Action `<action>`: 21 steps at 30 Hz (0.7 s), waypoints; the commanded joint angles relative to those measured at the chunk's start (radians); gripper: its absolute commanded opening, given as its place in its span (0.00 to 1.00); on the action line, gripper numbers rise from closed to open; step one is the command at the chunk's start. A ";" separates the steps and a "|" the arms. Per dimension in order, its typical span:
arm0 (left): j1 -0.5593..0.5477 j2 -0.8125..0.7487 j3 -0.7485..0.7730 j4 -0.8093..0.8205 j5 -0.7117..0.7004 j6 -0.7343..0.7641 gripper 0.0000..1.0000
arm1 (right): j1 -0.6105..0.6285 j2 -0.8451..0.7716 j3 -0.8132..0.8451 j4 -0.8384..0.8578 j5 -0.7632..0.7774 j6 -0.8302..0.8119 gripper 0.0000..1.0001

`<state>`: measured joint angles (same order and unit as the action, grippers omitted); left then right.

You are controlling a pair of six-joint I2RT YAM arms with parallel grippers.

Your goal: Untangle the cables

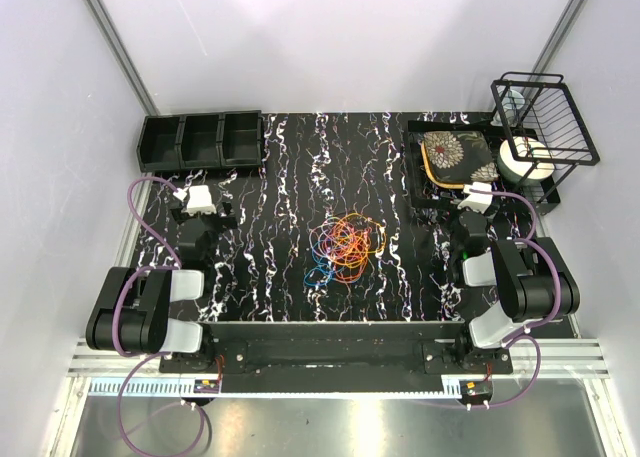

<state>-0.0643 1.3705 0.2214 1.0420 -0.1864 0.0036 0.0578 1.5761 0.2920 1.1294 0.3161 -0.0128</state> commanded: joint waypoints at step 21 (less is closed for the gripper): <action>-0.057 -0.648 0.455 -1.121 -0.102 -0.355 0.99 | -0.007 -0.010 0.032 0.055 0.020 0.008 1.00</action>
<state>-0.1184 0.8429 0.4232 0.4187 -0.2554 -0.1757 0.0578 1.5761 0.2920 1.1301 0.3161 -0.0128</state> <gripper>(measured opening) 0.987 0.994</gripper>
